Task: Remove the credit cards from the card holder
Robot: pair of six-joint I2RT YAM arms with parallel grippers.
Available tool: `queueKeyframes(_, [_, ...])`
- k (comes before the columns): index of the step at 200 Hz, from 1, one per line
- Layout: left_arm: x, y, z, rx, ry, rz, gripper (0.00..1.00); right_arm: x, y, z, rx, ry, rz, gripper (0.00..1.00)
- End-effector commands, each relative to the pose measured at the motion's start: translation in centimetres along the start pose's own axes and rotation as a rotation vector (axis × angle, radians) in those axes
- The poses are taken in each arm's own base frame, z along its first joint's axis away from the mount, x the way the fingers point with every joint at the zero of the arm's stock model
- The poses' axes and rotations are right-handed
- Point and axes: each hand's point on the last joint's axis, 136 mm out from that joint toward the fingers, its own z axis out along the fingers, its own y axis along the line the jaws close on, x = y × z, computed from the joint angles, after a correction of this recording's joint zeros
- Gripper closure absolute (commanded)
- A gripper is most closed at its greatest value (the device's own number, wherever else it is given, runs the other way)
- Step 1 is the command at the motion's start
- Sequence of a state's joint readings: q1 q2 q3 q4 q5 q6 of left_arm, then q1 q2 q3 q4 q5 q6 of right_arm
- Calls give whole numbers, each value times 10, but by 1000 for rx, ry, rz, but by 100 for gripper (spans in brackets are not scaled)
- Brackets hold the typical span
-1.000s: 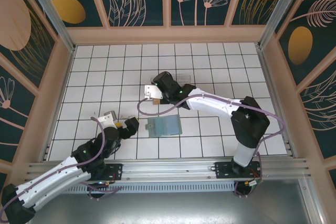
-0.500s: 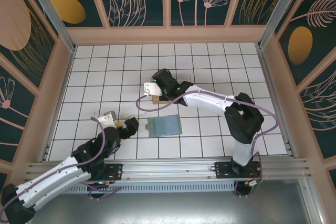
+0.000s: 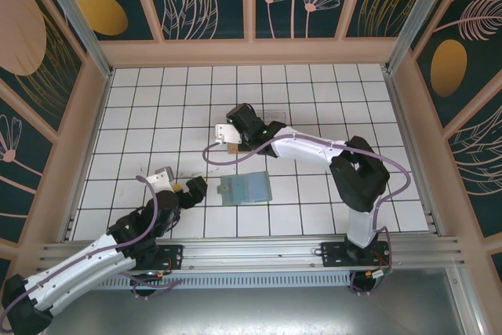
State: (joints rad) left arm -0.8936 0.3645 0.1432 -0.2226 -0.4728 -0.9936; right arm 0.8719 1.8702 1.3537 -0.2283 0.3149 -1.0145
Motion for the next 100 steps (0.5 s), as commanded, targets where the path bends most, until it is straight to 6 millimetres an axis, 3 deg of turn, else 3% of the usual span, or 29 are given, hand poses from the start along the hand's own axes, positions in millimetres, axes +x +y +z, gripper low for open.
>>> queueKeyframes(1, [2,8,1,-25,-2,-3,1,-1,-17,6,50,7,27,76])
queueKeyframes(42, [4,9,1,-26,4,-1,1,0,-42,8,144,19,84,69])
queueKeyframes(100, [4,8,2,-24,3,-4,1,3,-71,1,229,8,163,69])
